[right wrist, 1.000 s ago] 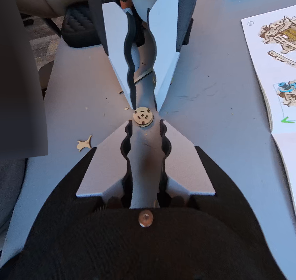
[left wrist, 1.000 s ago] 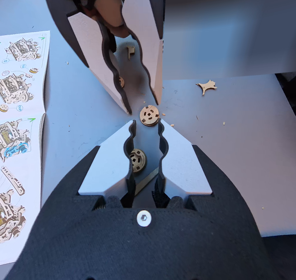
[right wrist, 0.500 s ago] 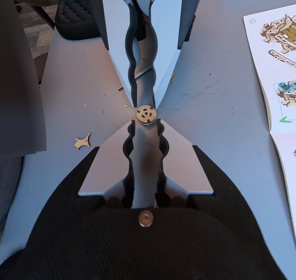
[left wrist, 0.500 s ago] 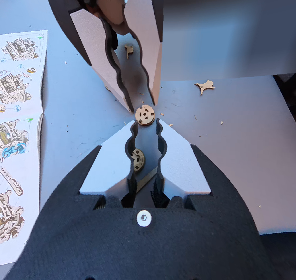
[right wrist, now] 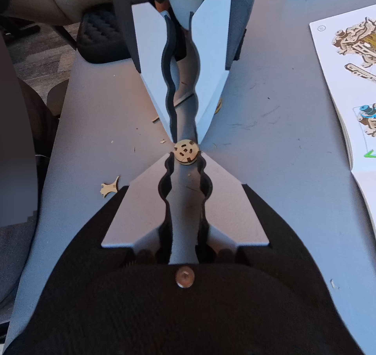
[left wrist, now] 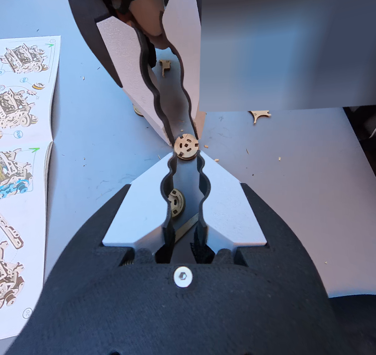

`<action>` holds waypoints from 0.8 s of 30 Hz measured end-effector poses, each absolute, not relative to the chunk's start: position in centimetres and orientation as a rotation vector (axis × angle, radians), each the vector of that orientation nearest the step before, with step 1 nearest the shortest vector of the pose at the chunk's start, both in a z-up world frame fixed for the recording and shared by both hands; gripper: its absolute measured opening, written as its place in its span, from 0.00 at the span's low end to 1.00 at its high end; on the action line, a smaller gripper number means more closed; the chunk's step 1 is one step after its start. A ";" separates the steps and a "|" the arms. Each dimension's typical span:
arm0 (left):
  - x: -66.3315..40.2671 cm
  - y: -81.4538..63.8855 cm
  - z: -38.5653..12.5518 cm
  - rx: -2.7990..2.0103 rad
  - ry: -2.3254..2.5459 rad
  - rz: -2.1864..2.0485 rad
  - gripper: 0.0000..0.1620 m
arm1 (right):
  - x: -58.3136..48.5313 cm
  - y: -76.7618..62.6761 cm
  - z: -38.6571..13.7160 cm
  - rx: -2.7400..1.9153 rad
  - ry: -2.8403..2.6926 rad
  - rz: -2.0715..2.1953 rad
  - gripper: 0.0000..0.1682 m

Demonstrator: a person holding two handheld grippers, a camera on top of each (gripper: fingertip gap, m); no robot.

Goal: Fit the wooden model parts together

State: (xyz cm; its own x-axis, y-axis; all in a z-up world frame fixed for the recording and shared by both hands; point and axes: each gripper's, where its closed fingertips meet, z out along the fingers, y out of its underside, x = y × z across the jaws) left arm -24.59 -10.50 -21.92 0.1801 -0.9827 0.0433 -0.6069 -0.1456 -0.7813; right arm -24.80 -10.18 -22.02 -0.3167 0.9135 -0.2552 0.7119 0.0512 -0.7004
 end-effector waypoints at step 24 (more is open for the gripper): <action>-24.1 -10.8 -22.2 -1.860 1.490 -0.816 0.13 | -24.8 -10.6 -22.1 -1.573 -2.115 1.232 0.13</action>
